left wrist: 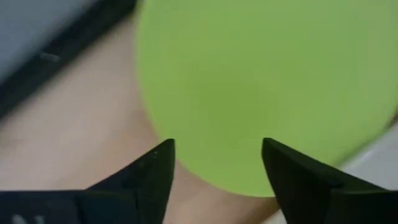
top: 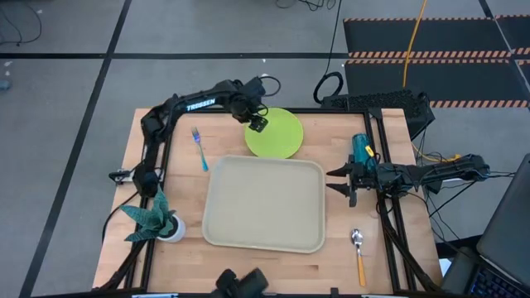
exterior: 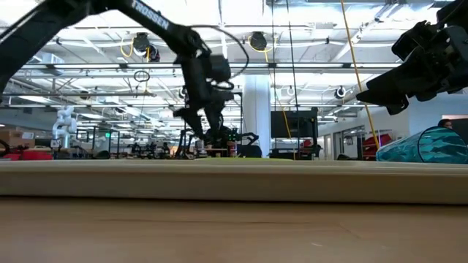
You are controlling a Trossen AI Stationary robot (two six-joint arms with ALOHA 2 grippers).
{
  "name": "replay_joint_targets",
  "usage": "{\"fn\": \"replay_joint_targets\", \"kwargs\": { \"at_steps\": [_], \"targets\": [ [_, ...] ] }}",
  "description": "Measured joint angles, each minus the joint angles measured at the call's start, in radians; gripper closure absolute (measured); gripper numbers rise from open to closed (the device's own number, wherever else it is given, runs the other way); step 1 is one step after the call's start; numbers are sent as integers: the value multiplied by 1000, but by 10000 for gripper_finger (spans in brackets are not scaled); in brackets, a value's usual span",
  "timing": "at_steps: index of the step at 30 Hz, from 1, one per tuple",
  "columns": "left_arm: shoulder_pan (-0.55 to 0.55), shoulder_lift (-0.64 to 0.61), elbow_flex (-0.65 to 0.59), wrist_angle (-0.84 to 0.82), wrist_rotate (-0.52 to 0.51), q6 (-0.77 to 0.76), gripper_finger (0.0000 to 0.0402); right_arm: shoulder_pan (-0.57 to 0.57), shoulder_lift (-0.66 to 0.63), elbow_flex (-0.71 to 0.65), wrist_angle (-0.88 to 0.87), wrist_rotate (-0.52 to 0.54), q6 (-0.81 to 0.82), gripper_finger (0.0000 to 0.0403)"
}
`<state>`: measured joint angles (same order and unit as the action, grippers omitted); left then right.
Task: Pick and place plate/cup/fork/spoon on tray
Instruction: Put the green plate on the gray serving tray
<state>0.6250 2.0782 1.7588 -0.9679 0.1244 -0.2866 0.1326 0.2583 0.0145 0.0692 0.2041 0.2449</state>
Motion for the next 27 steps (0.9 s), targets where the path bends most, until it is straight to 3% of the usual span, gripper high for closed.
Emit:
{"fn": "replay_joint_targets", "kwargs": {
  "at_steps": [3, 6, 12, 18, 23, 27],
  "targets": [
    [39, 32, 0, 38, 97, -3, 124, 0, 0, 0, -5, -1, 1, 204],
    [74, 57, 1, 40, 114, -4, 112, 0, 0, 0, -10, -1, -1, 204],
    [132, 108, -19, 25, 126, -14, 117, 0, 0, 0, -16, -5, 4, 204],
    [139, 151, -26, 114, 223, -21, 129, 0, 1, 0, -22, -27, 9, 204],
    [131, 163, -26, 131, 224, 12, 154, 0, 1, 0, -23, -27, 9, 204],
    [141, 163, -25, 132, 194, 20, 207, 0, 1, 0, -24, -27, 9, 204]
  ]
}}
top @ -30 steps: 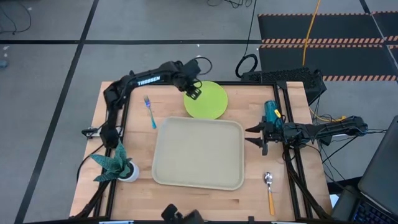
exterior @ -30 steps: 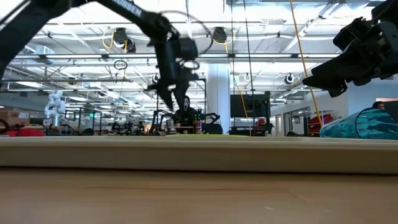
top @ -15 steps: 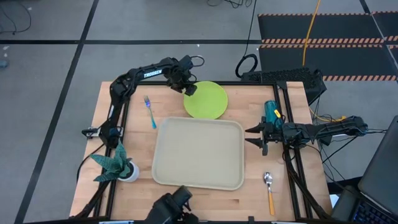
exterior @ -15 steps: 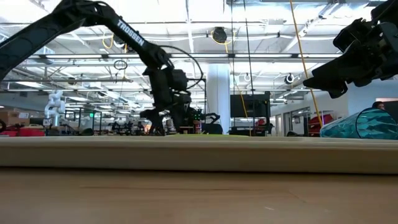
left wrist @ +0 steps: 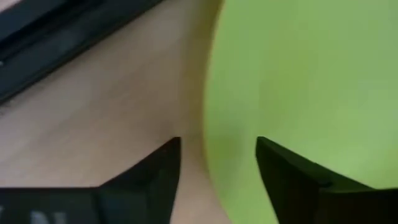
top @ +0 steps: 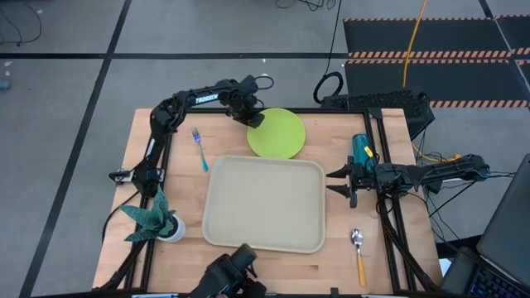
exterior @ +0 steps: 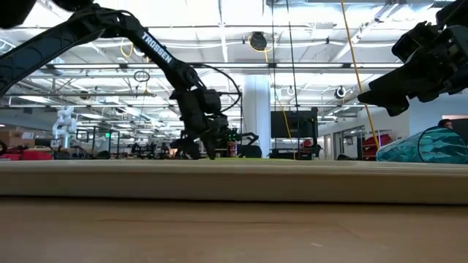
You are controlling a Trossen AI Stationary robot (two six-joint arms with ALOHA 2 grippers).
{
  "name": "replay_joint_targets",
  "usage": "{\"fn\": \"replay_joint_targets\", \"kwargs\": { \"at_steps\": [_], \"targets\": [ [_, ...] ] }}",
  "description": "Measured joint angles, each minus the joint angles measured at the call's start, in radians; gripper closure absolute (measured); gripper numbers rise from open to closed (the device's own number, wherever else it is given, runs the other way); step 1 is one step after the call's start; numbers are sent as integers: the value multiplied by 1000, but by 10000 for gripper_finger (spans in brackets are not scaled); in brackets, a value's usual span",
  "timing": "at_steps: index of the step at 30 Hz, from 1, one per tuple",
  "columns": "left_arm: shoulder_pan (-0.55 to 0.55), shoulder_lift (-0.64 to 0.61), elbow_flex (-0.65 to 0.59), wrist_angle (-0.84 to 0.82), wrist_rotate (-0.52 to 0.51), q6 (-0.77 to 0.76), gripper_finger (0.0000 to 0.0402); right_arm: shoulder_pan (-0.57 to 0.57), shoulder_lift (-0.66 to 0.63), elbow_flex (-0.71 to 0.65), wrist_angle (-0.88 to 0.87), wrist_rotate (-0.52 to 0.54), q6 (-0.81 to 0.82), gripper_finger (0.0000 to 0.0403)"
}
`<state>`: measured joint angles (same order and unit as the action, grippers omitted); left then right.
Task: Pick and place plate/cup/fork/spoon on tray
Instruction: Put the green plate on the gray serving tray
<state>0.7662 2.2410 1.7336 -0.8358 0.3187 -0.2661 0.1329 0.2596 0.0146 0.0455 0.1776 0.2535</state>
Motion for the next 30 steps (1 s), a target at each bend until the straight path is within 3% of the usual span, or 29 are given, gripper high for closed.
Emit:
{"fn": "replay_joint_targets", "kwargs": {
  "at_steps": [8, 12, 20, 30],
  "targets": [
    [8, -3, 2, 35, 41, 47, 382, 0, 0, 0, -1, 0, -1, 204],
    [18, -3, 2, 81, 132, 36, 381, 0, 0, 0, -1, 0, -2, 204],
    [38, -35, 2, 169, 182, 22, 393, 0, 0, 0, -1, 0, -3, 204],
    [74, -185, 1, 211, 321, 17, 394, 0, 3, 0, -1, 0, -3, 204]
  ]
}}
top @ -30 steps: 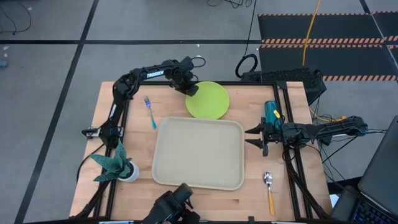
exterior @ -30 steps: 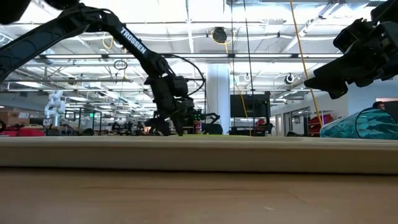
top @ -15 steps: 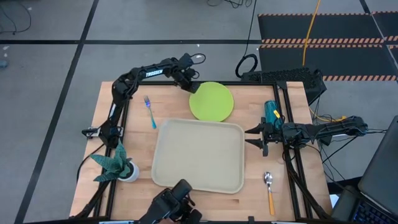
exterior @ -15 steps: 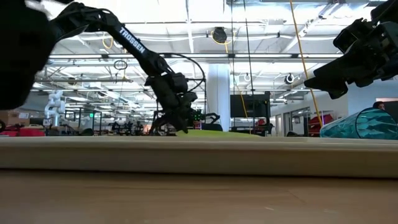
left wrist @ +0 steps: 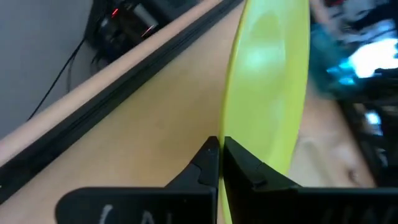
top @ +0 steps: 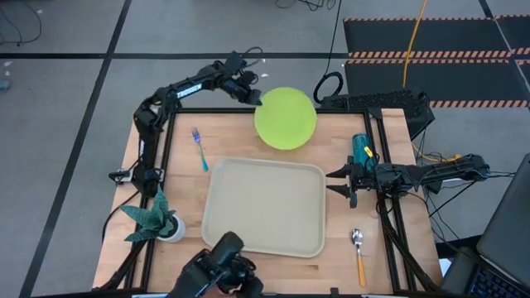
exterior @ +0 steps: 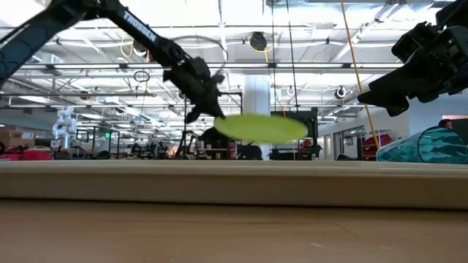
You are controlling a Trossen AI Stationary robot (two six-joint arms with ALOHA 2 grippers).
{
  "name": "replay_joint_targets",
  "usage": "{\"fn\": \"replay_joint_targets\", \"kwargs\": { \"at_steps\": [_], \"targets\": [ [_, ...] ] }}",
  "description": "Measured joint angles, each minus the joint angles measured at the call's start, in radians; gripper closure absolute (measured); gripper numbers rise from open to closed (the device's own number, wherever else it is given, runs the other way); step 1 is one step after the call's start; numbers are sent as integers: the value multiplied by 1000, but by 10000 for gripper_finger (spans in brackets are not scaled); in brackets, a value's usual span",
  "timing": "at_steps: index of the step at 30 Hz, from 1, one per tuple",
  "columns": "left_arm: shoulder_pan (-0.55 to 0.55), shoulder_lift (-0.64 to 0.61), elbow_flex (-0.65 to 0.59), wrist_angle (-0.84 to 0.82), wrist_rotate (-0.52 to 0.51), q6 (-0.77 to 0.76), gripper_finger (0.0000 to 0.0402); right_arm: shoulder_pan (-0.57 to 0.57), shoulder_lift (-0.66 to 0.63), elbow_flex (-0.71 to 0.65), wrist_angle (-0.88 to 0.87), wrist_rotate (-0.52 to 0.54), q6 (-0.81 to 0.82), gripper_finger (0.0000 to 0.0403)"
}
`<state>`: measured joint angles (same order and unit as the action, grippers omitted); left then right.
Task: Pick and place plate/cup/fork/spoon on tray
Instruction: Put the green plate on the gray serving tray
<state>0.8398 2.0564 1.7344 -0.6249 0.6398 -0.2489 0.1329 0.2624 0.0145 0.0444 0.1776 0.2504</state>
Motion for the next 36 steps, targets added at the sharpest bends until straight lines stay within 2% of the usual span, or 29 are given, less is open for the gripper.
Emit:
{"fn": "replay_joint_targets", "kwargs": {
  "at_steps": [4, 8, 11, 14, 18, 24, 29, 36],
  "targets": [
    [-19, -79, 0, -27, 42, -20, 397, 0, 8, 0, 0, 0, 1, 204],
    [-89, -134, 1, -212, 35, 43, 396, 0, 14, 0, 0, 0, 16, 204],
    [-168, -144, -1, -373, -17, 109, 397, 0, 16, 0, 0, 0, 18, 204],
    [-259, -144, -1, -446, -66, 127, 396, 0, 19, 0, -1, -4, 26, 204],
    [-383, -145, 0, -459, -77, 133, 394, 0, 20, 0, -3, -25, 41, 204],
    [-515, -144, -5, -584, -239, 112, 395, 0, 20, 0, -4, -26, 61, 204],
    [-585, -144, -97, -599, -272, 81, 397, 0, 20, 0, -4, -26, 79, 204],
    [-613, -145, -252, -548, -409, 56, 382, 0, 20, 0, 0, -25, 79, 204]
  ]
}}
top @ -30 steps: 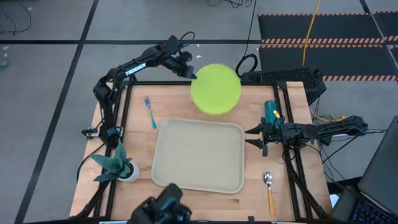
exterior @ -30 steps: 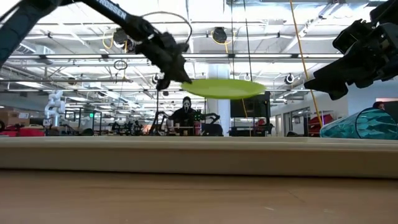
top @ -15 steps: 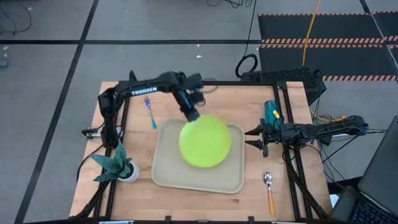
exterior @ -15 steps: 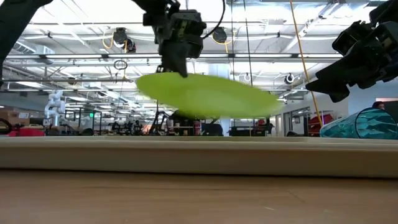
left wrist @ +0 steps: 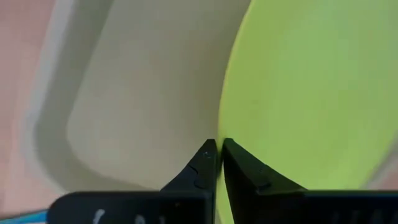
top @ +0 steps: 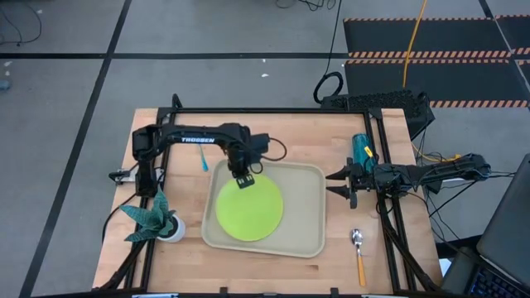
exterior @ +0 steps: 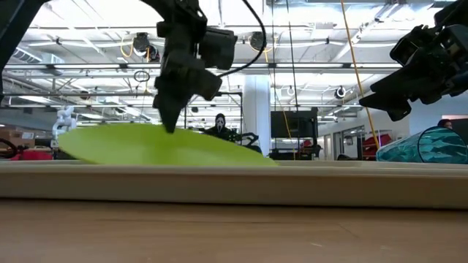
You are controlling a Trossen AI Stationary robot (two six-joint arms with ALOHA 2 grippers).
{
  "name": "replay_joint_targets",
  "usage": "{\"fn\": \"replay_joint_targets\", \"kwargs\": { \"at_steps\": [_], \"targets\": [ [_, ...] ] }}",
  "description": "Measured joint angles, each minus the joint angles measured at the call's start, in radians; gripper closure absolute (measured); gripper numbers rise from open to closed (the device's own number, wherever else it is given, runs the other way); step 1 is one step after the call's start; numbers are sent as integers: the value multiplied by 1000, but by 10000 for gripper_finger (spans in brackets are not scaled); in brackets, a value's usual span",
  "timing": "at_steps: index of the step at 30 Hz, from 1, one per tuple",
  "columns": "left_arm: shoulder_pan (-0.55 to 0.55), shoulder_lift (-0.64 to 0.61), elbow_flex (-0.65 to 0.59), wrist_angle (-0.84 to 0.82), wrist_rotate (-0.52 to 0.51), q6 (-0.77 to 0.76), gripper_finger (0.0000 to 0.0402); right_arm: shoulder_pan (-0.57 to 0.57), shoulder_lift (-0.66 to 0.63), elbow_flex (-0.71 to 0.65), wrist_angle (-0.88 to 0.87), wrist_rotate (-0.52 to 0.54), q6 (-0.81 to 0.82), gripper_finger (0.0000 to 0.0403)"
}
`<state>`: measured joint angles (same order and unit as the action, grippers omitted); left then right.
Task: Pick and place plate/cup/fork/spoon on tray
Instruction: Put the green plate on the gray serving tray
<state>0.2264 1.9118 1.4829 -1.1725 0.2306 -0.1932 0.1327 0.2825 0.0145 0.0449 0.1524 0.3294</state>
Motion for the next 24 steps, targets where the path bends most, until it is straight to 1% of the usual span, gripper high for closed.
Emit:
{"fn": "replay_joint_targets", "kwargs": {
  "at_steps": [3, 8, 11, 16, 20, 24],
  "targets": [
    [2, 0, -29, 2, -45, 3, 380, 0, 0, 0, 13, 0, -5, 204],
    [3, 0, -53, 22, -60, 35, 377, 0, 0, 0, 25, 3, -23, 204],
    [2, 0, -53, 33, -103, 39, 362, 0, 0, 0, 27, 3, -31, 204],
    [-7, 0, -54, 62, -206, 45, 308, 0, 0, 0, 30, 3, -34, 204],
    [-13, 0, -54, 63, -214, 39, 258, 0, 0, 0, 31, 3, -34, 204],
    [-25, 0, -54, 65, -213, 35, 219, 0, 0, 0, 32, 3, -34, 204]
  ]
}}
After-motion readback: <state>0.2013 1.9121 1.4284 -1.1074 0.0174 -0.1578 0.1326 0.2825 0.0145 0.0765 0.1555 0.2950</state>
